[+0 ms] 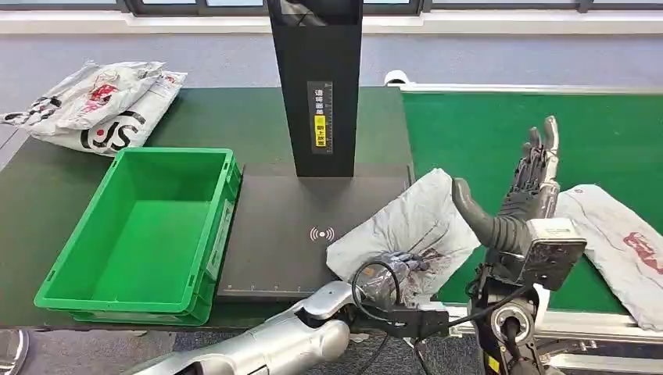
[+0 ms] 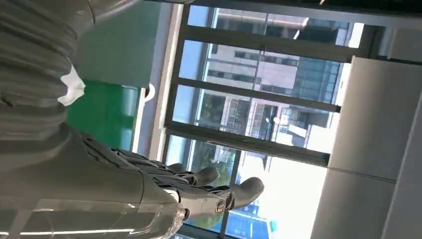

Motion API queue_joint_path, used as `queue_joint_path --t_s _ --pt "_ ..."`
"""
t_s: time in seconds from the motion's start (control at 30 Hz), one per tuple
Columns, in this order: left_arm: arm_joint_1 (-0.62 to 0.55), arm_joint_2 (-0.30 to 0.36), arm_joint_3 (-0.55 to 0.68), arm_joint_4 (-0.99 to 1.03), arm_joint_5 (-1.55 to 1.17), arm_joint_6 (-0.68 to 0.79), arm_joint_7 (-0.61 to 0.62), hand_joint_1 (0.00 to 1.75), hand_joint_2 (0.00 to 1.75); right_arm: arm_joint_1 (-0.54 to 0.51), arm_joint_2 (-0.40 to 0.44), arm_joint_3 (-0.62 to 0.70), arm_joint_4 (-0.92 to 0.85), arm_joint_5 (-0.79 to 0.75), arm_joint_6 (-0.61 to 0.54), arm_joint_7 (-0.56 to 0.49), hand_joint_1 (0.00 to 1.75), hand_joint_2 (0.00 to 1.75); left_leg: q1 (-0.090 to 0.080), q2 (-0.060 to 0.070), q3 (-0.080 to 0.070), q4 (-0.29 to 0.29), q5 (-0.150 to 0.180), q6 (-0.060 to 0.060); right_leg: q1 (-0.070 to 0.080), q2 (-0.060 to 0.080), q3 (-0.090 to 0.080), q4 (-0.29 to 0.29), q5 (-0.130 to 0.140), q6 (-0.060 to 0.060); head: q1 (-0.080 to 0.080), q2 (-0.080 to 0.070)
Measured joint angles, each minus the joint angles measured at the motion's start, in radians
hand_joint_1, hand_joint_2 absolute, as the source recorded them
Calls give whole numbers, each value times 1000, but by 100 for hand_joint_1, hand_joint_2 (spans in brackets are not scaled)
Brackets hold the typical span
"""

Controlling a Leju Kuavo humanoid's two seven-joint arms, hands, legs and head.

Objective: Moved the parcel from conveyor to table for the left to box.

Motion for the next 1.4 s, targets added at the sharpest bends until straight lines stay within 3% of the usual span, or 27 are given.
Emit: queue_joint_path --t_s 0.77,1.0,1.13,1.23,1.4 --pt "-24 0 -6 67 -34 35 25 175 175 0 0 0 0 -13 7 -9 0 175 0 0 1 0 0 0 0 0 1 0 0 0 0 0" --pt "-30 1 3 103 -65 121 -1 175 175 8 14 -1 -2 5 29 -5 0 175 0 1 1 0 0 0 0 1 1 0 0 0 0 0" --pt "-59 13 73 104 -119 217 -20 175 175 21 16 -15 -2 22 41 11 0 175 0 1 1 0 2 0 0 1 1 0 1 1 0 0" --pt "-93 84 182 -25 -271 252 12 175 175 30 16 -34 -1 49 35 24 0 175 0 1 0 0 2 -1 1 2 -1 1 2 0 0 0" --pt "-86 208 440 -349 -531 158 13 175 175 36 10 -83 36 93 18 46 0 175 0 2 0 0 2 -1 1 2 -1 1 2 0 0 0"
